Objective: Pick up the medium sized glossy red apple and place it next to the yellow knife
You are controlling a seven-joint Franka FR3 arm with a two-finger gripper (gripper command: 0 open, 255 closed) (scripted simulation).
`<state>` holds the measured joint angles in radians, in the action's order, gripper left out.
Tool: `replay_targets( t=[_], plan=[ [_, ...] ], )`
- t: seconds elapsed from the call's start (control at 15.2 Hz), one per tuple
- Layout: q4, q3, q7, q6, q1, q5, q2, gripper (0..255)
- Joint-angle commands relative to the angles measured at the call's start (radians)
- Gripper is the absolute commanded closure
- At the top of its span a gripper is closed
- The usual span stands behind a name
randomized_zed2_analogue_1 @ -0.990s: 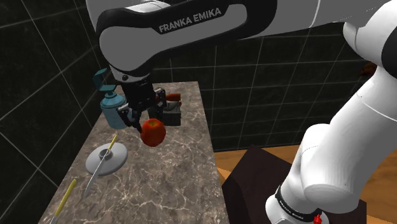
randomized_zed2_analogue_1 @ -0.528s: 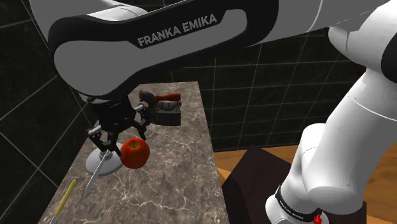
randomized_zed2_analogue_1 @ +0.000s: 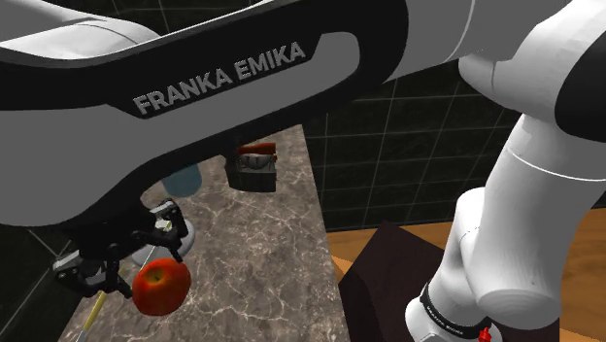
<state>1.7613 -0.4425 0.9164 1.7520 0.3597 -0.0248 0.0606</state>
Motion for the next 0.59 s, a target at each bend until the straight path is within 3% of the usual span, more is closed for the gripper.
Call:
replay_targets(
  t=[0.0, 0.53],
  plan=[
    [-0.054, -0.021, 0.052, -0.012, 0.027, -0.019, 0.047, 255],
    [0.041, -0.019, 0.056, 0.093, 0.027, -0.025, 0.058, 255]
  ],
)
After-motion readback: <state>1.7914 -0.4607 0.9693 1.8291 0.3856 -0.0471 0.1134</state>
